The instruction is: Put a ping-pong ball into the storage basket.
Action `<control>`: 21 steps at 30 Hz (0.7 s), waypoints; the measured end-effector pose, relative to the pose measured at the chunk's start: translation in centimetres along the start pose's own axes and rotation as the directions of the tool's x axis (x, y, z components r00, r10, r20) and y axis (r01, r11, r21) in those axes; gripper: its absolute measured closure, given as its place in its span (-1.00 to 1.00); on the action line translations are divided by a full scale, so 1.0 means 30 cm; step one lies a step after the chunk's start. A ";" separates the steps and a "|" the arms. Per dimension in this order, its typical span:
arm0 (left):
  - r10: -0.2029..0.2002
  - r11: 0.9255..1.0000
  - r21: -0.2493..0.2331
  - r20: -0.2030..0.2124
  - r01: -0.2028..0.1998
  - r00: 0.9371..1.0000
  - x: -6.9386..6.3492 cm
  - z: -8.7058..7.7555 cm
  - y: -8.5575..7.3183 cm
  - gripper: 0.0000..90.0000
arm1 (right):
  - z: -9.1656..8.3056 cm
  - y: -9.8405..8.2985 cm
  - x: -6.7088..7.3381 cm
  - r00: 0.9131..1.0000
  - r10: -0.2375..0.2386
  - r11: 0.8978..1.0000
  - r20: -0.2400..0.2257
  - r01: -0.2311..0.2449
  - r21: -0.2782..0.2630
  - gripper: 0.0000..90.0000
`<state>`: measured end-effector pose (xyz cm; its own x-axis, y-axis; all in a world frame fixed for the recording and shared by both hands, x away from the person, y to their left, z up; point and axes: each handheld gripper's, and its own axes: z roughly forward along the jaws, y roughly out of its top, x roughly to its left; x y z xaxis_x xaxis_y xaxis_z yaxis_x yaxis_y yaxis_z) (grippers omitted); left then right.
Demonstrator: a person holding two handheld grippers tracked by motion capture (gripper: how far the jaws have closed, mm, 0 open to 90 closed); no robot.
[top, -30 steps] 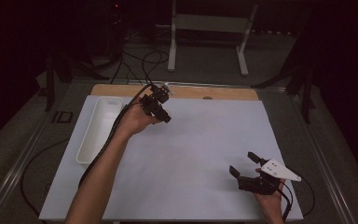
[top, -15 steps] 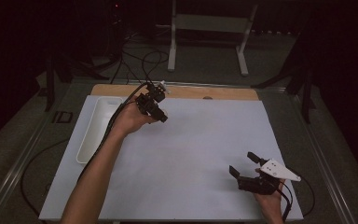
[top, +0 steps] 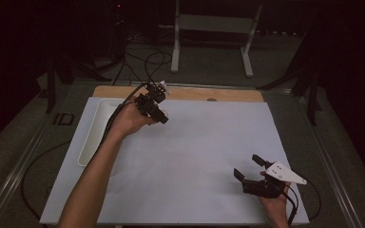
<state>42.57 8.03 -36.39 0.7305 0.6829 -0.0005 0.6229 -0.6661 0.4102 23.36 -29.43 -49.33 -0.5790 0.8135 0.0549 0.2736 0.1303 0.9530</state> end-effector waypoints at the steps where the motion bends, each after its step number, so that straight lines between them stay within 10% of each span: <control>1: -0.003 1.000 -0.003 0.000 0.003 1.000 0.001 -0.002 -0.001 0.14 | 0.000 0.000 0.000 1.000 -0.001 1.000 0.001 0.001 0.001 -0.81; 21: 0.003 1.000 -0.011 0.002 -0.003 1.000 0.017 -0.046 -0.026 0.14 | -0.002 0.001 0.001 1.000 -0.001 1.000 -0.003 0.001 -0.004 -0.81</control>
<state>42.06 9.32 -35.45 0.7329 0.6804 -0.0012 0.6179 -0.6648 0.4199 23.30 -29.43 -49.30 -0.5817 0.8115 0.0548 0.2696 0.1288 0.9543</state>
